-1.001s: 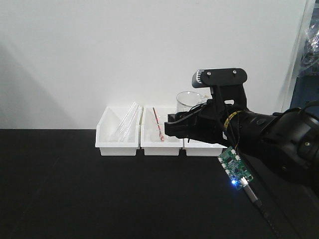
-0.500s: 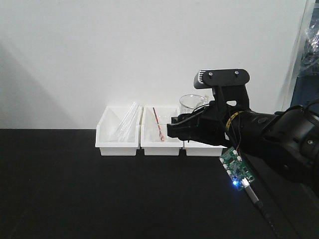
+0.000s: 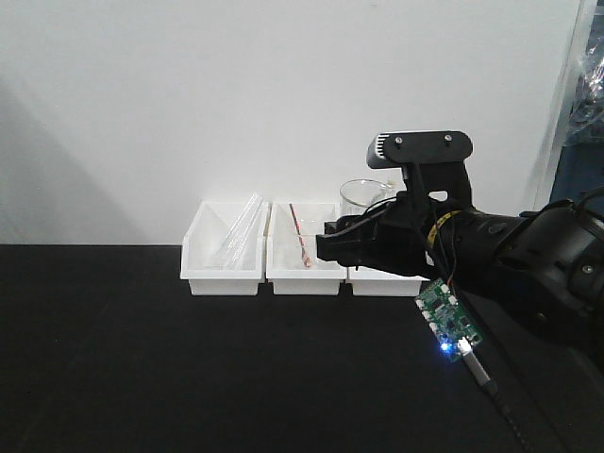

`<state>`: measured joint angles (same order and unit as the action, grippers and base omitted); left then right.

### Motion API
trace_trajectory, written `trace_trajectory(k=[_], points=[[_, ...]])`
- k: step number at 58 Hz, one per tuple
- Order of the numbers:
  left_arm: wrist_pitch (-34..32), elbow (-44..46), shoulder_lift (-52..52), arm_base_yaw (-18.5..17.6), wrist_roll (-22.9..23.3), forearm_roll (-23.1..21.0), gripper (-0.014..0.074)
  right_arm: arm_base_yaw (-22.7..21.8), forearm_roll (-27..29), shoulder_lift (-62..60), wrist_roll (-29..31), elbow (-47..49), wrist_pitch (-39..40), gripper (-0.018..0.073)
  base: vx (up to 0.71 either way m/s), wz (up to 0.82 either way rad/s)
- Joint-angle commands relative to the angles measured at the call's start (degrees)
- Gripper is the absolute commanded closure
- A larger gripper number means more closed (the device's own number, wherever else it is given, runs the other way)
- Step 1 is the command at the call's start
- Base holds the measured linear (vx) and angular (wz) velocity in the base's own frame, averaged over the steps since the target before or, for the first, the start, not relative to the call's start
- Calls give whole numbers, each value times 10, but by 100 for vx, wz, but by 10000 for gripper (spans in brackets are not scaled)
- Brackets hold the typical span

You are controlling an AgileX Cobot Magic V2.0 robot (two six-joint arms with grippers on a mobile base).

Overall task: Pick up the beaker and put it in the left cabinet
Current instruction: 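Lift the beaker up off the bench with the right gripper, then hold the beaker in the right gripper while the base turns away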

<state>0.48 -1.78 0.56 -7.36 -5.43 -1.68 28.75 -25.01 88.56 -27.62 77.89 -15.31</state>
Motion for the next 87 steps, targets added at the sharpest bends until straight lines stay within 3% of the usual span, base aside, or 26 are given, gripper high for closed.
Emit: trace_trajectory(k=[1, 87], points=[[-48, -9, 11, -1, 2, -4, 595, 1, -9, -25, 1, 21, 42, 568, 0, 0], [-48, -9, 11, -1, 2, -4, 595, 1, -9, -25, 1, 21, 42, 568, -10, 4]])
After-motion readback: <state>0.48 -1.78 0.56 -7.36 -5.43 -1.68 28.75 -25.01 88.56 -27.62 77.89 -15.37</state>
